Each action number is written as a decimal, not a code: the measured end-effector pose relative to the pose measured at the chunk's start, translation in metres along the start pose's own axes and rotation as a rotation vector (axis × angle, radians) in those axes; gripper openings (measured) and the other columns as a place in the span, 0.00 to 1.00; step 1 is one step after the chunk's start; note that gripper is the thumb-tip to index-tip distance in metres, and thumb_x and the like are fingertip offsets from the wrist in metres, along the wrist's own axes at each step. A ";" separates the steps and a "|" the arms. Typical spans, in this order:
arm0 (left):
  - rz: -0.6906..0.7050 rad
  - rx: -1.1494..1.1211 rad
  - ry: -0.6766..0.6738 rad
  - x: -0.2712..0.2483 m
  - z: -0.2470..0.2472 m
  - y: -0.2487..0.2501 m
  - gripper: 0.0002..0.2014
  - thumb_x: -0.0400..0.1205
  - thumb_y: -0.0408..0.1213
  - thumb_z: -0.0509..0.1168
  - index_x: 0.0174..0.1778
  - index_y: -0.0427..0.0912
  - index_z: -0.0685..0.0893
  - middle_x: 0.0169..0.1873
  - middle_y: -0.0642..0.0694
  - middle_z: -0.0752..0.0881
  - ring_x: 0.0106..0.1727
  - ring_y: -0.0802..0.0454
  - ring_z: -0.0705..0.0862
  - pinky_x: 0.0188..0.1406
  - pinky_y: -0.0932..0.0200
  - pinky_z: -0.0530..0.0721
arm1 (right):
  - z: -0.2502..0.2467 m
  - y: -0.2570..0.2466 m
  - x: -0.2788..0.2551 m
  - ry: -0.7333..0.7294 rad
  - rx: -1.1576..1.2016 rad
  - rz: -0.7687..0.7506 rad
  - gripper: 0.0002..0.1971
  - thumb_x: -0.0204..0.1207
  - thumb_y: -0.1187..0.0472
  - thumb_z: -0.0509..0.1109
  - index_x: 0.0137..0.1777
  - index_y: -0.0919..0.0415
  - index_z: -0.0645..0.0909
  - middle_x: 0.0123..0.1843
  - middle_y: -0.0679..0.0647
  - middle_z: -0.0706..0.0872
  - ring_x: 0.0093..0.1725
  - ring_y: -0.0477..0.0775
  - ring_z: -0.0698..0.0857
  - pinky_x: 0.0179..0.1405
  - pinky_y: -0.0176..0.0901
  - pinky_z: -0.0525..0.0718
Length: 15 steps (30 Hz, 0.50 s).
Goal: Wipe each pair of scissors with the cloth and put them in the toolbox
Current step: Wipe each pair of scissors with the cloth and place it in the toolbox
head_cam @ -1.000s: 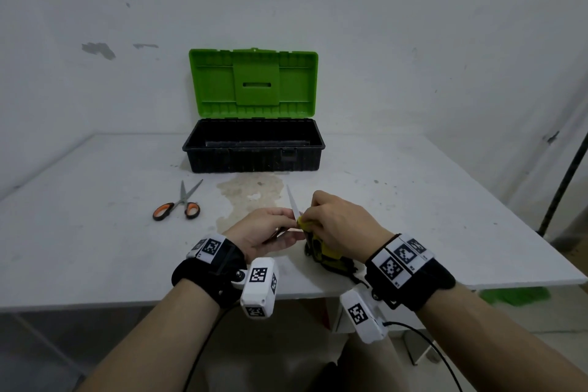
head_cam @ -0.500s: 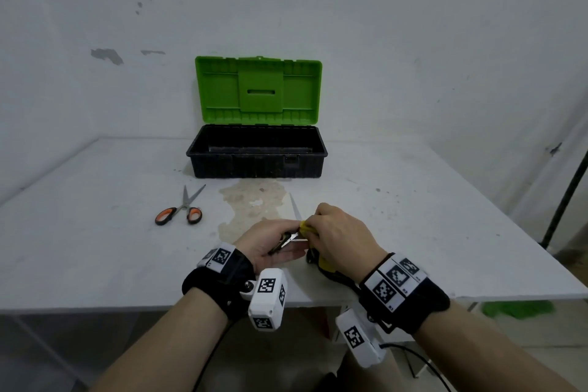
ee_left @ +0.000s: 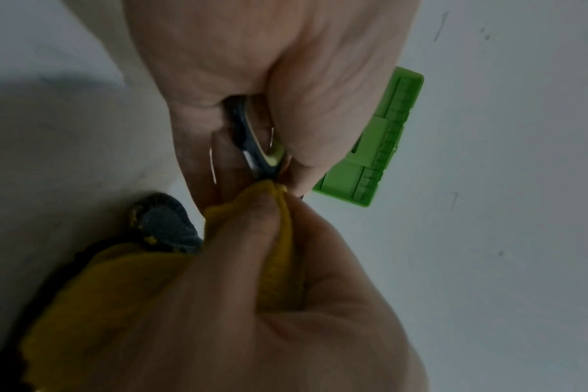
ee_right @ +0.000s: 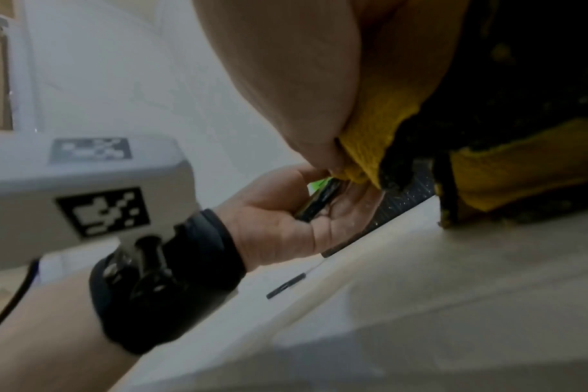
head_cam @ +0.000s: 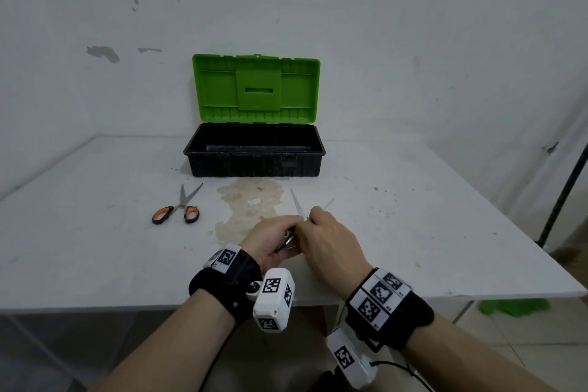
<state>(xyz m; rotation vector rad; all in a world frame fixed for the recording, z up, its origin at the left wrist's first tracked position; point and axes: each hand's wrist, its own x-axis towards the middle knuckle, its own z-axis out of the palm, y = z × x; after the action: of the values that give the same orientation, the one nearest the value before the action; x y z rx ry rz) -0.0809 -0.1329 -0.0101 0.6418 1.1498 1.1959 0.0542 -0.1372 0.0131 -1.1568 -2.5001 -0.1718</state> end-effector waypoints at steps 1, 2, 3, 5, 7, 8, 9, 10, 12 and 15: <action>0.000 0.015 0.011 0.001 -0.001 0.000 0.05 0.78 0.34 0.71 0.46 0.37 0.89 0.38 0.41 0.85 0.41 0.51 0.85 0.40 0.56 0.88 | 0.004 -0.003 -0.003 -0.010 -0.007 -0.037 0.06 0.65 0.65 0.78 0.35 0.59 0.82 0.36 0.54 0.76 0.31 0.55 0.79 0.23 0.39 0.65; 0.002 0.025 0.017 0.002 -0.002 -0.001 0.05 0.78 0.35 0.71 0.47 0.38 0.89 0.38 0.42 0.85 0.41 0.51 0.84 0.40 0.56 0.87 | 0.006 -0.005 -0.007 -0.035 -0.015 -0.069 0.07 0.64 0.65 0.79 0.35 0.59 0.83 0.36 0.53 0.76 0.31 0.54 0.79 0.23 0.40 0.64; 0.003 0.032 0.022 0.002 -0.004 -0.001 0.05 0.78 0.35 0.71 0.46 0.38 0.89 0.37 0.43 0.84 0.39 0.52 0.84 0.40 0.55 0.87 | 0.006 -0.004 -0.008 -0.054 -0.028 -0.093 0.08 0.62 0.65 0.81 0.35 0.57 0.84 0.36 0.53 0.75 0.30 0.53 0.79 0.23 0.39 0.63; 0.008 0.012 0.019 0.001 -0.006 -0.002 0.05 0.78 0.33 0.71 0.47 0.37 0.89 0.37 0.42 0.84 0.40 0.51 0.84 0.41 0.55 0.88 | 0.002 0.001 -0.005 -0.061 -0.048 -0.070 0.11 0.57 0.63 0.84 0.33 0.54 0.83 0.35 0.51 0.74 0.30 0.52 0.78 0.23 0.38 0.62; 0.018 -0.018 0.002 0.000 -0.005 -0.001 0.04 0.78 0.31 0.71 0.46 0.35 0.88 0.38 0.40 0.84 0.41 0.49 0.85 0.43 0.55 0.89 | -0.003 0.004 -0.001 -0.017 -0.016 -0.005 0.11 0.59 0.64 0.84 0.33 0.56 0.82 0.35 0.51 0.74 0.30 0.52 0.77 0.22 0.37 0.65; 0.024 -0.014 -0.004 0.000 -0.003 0.000 0.04 0.78 0.31 0.70 0.45 0.35 0.89 0.37 0.40 0.84 0.41 0.49 0.85 0.43 0.55 0.88 | -0.004 0.003 0.000 0.006 -0.001 0.007 0.10 0.61 0.64 0.83 0.34 0.57 0.83 0.36 0.52 0.75 0.30 0.53 0.78 0.22 0.38 0.66; 0.030 0.005 -0.001 0.001 -0.002 0.001 0.04 0.78 0.31 0.70 0.45 0.36 0.89 0.38 0.40 0.84 0.41 0.50 0.84 0.42 0.56 0.88 | -0.002 0.001 0.000 0.019 0.010 -0.008 0.08 0.63 0.65 0.81 0.36 0.59 0.83 0.36 0.53 0.75 0.31 0.53 0.78 0.23 0.38 0.66; 0.037 0.029 0.006 0.001 -0.002 0.001 0.05 0.78 0.32 0.70 0.46 0.37 0.89 0.39 0.40 0.84 0.42 0.50 0.83 0.41 0.56 0.87 | 0.001 -0.002 -0.003 0.021 0.014 -0.042 0.06 0.66 0.66 0.79 0.38 0.60 0.84 0.37 0.54 0.76 0.31 0.54 0.78 0.23 0.39 0.66; 0.049 0.066 0.019 0.003 -0.002 0.003 0.05 0.77 0.33 0.70 0.47 0.38 0.89 0.40 0.40 0.83 0.42 0.50 0.82 0.39 0.57 0.86 | 0.007 -0.005 -0.008 0.003 0.020 -0.115 0.03 0.69 0.66 0.75 0.41 0.59 0.85 0.39 0.54 0.76 0.33 0.55 0.78 0.24 0.41 0.67; 0.058 0.039 0.043 0.005 -0.006 0.003 0.03 0.79 0.32 0.69 0.42 0.38 0.89 0.38 0.41 0.83 0.39 0.50 0.85 0.43 0.54 0.89 | 0.002 0.006 -0.005 0.020 0.018 -0.088 0.04 0.68 0.65 0.77 0.39 0.56 0.85 0.38 0.52 0.74 0.33 0.54 0.78 0.23 0.40 0.67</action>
<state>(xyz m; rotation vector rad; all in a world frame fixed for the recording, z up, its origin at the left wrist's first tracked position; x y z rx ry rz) -0.0879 -0.1284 -0.0116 0.6852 1.2002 1.2440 0.0607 -0.1363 0.0090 -1.0337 -2.5314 -0.1823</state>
